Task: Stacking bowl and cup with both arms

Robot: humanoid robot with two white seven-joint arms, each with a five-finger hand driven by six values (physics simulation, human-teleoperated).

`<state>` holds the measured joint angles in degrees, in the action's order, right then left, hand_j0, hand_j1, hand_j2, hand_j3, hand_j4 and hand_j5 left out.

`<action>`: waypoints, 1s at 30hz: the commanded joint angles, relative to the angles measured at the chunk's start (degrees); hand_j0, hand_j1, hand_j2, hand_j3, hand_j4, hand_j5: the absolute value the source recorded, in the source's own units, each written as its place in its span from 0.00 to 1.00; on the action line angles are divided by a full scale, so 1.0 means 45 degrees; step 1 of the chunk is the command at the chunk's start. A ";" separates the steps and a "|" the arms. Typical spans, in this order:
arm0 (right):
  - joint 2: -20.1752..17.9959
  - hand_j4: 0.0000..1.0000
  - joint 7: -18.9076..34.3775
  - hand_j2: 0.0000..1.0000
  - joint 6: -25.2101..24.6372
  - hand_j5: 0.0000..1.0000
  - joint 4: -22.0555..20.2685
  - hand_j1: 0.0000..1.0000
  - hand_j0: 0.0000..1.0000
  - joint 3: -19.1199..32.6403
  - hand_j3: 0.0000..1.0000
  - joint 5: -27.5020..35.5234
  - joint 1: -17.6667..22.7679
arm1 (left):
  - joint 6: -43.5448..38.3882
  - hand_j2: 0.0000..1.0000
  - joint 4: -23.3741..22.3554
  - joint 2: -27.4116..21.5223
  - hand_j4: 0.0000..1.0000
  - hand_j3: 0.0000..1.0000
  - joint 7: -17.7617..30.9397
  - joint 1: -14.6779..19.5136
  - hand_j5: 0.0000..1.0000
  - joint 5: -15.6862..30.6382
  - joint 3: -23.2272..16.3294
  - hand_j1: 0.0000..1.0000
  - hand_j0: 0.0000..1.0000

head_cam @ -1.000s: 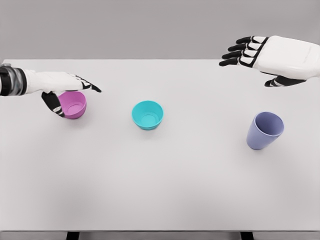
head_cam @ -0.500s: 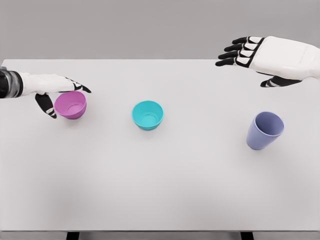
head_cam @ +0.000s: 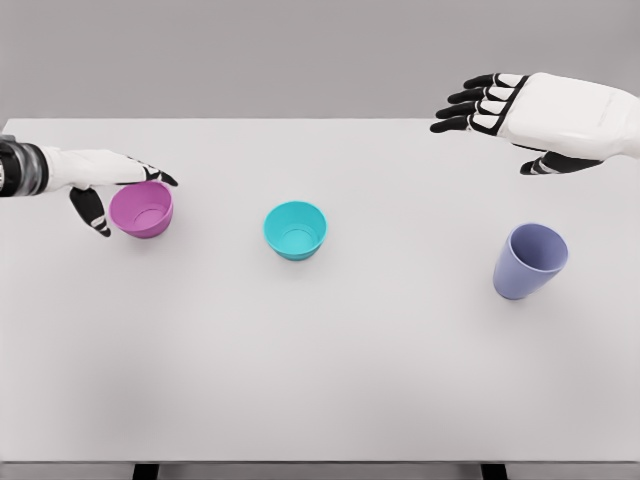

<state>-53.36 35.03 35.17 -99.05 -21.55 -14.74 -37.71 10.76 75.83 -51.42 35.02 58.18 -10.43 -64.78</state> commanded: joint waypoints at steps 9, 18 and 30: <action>0.0002 1.00 -0.0007 1.00 -0.0038 1.00 0.0000 1.00 1.00 0.0024 1.00 0.0053 0.0000 | 0.0012 1.00 -0.0445 0.0469 1.00 1.00 -0.0003 -0.0020 1.00 -0.0319 0.0040 1.00 1.00; -0.0017 1.00 -0.0007 1.00 -0.0038 1.00 0.0019 1.00 1.00 0.0024 1.00 0.0053 0.0000 | 0.0012 1.00 -0.0464 0.0566 1.00 1.00 -0.0003 -0.0059 1.00 -0.0319 0.0040 1.00 1.00; -0.0017 1.00 -0.0007 1.00 -0.0038 1.00 0.0000 1.00 1.00 0.0024 1.00 0.0053 0.0000 | 0.0012 1.00 -0.0659 0.0742 1.00 1.00 -0.0003 -0.0078 1.00 -0.0436 0.0020 1.00 1.00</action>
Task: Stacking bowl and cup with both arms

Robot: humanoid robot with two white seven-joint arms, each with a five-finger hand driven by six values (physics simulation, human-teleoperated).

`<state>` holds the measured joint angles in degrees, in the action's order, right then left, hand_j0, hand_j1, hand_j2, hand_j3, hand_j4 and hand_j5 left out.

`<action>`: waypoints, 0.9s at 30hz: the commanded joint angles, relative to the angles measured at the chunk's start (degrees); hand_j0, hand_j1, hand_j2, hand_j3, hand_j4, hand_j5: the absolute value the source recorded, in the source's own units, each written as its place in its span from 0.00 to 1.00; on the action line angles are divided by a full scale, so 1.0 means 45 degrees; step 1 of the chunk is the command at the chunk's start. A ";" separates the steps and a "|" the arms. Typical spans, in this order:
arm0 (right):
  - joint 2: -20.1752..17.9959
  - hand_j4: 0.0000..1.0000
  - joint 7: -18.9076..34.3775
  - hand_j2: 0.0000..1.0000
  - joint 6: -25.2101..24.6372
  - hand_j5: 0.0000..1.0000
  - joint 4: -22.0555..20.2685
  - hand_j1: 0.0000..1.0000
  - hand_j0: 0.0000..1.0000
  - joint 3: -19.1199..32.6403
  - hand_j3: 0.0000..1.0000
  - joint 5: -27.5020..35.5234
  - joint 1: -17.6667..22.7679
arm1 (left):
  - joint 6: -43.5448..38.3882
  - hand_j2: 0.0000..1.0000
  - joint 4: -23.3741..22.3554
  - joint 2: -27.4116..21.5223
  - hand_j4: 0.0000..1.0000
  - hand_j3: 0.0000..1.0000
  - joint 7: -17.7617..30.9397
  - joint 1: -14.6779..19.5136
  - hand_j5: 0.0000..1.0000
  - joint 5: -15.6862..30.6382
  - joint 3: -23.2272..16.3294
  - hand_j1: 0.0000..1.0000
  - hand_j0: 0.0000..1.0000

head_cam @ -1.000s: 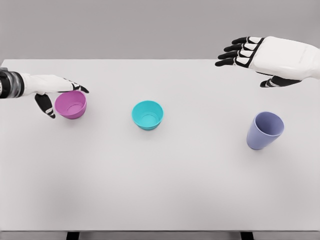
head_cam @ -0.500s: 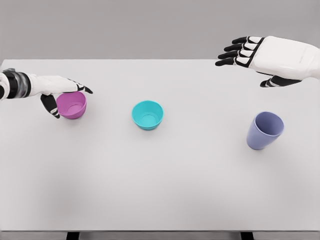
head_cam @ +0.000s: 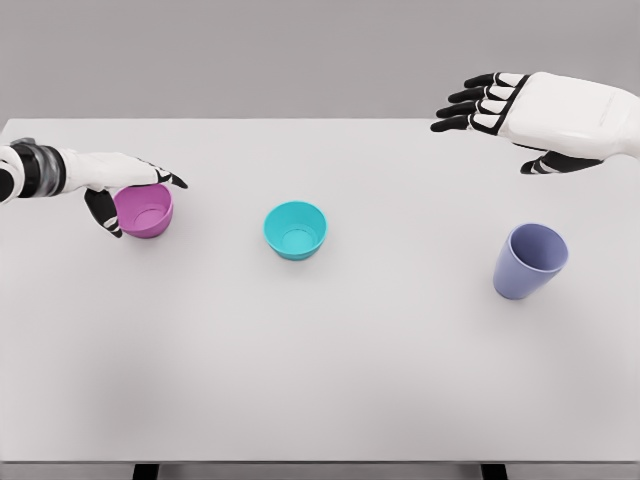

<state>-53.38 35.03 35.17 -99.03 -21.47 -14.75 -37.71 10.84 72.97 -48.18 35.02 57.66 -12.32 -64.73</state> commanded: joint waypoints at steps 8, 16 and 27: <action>-0.0012 1.00 -0.0007 1.00 -0.0037 1.00 0.0014 1.00 1.00 0.0005 1.00 0.0055 0.0000 | -0.0007 1.00 -0.0200 0.0102 1.00 1.00 -0.0004 -0.0098 1.00 -0.0036 0.0010 1.00 1.00; -0.0012 1.00 -0.0007 1.00 -0.0037 1.00 -0.0005 1.00 1.00 0.0005 1.00 0.0055 0.0000 | -0.0027 0.92 -0.0298 0.0121 0.92 0.92 -0.0004 -0.0117 0.92 -0.0134 0.0010 0.92 0.92; -0.0148 1.00 -0.0007 1.00 -0.0037 1.00 0.0014 1.00 1.00 0.0005 1.00 0.0074 0.0097 | -0.0046 0.80 -0.0415 0.0219 0.80 0.80 -0.0004 -0.0078 0.80 -0.0114 0.0049 0.80 0.80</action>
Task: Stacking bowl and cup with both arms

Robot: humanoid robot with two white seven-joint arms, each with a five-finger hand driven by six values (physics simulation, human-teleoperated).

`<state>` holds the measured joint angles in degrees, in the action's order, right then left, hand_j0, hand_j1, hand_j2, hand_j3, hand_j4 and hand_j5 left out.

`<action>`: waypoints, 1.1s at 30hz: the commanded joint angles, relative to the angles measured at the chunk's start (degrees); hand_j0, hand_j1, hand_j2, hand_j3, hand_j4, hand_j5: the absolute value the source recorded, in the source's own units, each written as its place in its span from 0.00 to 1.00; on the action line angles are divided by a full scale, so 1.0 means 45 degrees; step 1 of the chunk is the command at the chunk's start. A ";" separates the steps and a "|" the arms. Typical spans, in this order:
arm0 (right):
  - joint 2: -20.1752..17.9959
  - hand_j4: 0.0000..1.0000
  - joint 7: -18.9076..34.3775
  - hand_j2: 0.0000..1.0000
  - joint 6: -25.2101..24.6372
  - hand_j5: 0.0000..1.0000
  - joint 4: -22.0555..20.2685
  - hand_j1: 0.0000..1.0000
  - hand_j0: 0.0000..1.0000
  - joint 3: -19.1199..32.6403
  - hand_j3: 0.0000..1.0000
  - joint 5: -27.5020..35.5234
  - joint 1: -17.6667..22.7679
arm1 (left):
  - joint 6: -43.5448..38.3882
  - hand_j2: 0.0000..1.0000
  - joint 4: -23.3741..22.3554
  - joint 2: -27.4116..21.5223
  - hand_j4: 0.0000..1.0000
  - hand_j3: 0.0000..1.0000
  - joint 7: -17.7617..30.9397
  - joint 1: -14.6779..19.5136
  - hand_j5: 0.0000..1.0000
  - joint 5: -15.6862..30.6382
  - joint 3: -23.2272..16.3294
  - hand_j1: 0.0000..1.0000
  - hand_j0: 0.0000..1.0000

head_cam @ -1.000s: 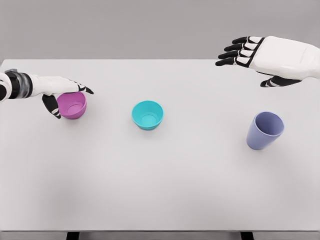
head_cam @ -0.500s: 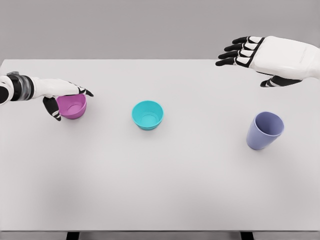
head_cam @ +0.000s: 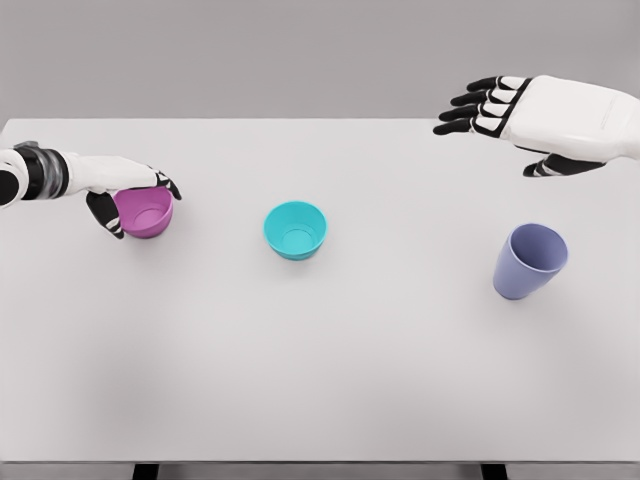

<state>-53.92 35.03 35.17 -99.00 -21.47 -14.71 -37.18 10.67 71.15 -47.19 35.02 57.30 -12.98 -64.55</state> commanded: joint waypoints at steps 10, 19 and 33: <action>-0.1163 1.00 -0.0007 1.00 -0.0038 1.00 -0.0167 1.00 1.00 0.0510 1.00 0.0184 0.0840 | 0.0011 0.76 0.0322 -0.0080 0.76 0.76 -0.0004 0.0117 0.76 0.0091 0.0086 0.76 0.76; -0.4013 1.00 -0.0007 1.00 -0.0038 1.00 -0.0090 1.00 1.00 0.1978 1.00 0.4324 0.1348 | 0.0011 0.75 0.1221 -0.0295 0.75 0.75 -0.0004 0.0137 0.75 0.0209 0.0360 0.75 0.75; -0.5714 1.00 -0.0007 1.00 -0.0038 1.00 -0.0324 1.00 1.00 -0.1440 1.00 0.3836 0.1641 | 0.0011 0.75 0.2783 -0.0413 0.75 0.75 -0.0004 0.0176 0.75 0.0267 0.0653 0.75 0.75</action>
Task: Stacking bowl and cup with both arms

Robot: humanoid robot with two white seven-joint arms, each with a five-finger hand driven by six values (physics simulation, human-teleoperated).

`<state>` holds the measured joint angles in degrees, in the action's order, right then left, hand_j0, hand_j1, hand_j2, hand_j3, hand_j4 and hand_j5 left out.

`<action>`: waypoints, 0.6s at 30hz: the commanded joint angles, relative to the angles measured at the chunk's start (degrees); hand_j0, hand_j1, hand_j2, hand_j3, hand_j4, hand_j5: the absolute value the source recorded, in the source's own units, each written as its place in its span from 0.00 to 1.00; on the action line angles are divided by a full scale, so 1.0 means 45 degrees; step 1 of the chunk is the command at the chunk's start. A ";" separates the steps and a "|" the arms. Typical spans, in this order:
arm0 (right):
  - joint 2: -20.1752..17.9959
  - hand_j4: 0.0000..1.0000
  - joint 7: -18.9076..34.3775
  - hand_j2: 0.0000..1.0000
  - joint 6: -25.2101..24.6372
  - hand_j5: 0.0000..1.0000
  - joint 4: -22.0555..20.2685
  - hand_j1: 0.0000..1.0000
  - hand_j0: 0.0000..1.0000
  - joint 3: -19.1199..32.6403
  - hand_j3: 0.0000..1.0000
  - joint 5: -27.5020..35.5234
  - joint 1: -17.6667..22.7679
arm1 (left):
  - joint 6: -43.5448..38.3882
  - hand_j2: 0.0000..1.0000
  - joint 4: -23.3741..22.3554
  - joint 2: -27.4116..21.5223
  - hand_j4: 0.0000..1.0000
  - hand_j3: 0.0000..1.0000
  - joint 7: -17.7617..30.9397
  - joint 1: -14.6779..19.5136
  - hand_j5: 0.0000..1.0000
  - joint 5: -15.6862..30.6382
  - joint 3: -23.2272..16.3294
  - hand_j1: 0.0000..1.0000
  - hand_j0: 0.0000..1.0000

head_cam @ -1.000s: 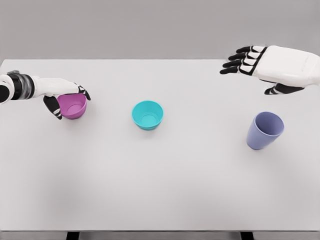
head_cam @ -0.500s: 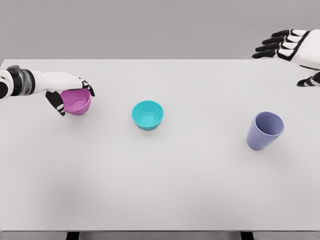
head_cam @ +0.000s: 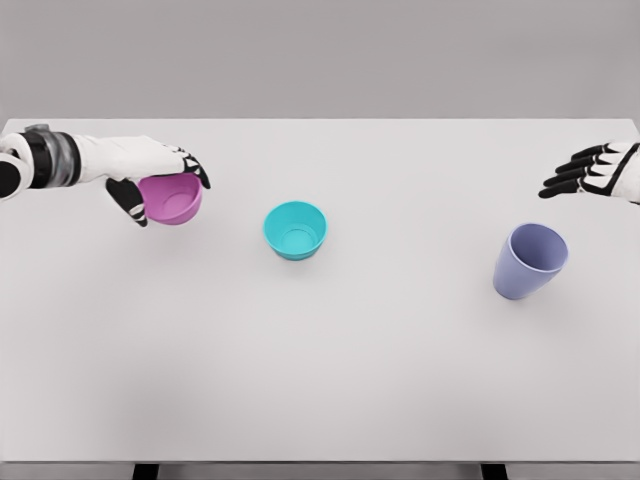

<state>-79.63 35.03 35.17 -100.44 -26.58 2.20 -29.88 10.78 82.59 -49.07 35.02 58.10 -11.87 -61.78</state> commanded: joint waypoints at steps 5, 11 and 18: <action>0.1093 1.00 -0.0006 1.00 -0.0039 1.00 -0.0004 1.00 1.00 -0.0889 1.00 0.0038 -0.0156 | -0.0013 0.75 0.0982 0.0103 0.75 0.75 -0.0005 -0.0020 0.75 0.0020 0.0116 0.75 0.75; 0.1366 1.00 -0.0006 1.00 -0.0039 1.00 -0.0004 1.00 1.00 -0.0889 1.00 -0.0020 -0.0351 | -0.0013 0.75 0.1236 0.0181 0.75 0.75 -0.0005 0.0039 0.75 0.0000 0.0136 0.75 0.75; 0.1523 1.00 -0.0006 1.00 -0.0039 1.00 -0.0004 1.00 1.00 -0.0987 1.00 -0.0020 -0.0332 | -0.0013 0.75 0.1392 0.0708 0.75 0.75 -0.0005 0.0195 0.75 -0.0097 0.0136 0.75 0.75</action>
<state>-72.91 35.02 35.16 -100.46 -30.88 1.78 -31.38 10.77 88.74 -46.48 35.02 58.97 -12.24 -61.22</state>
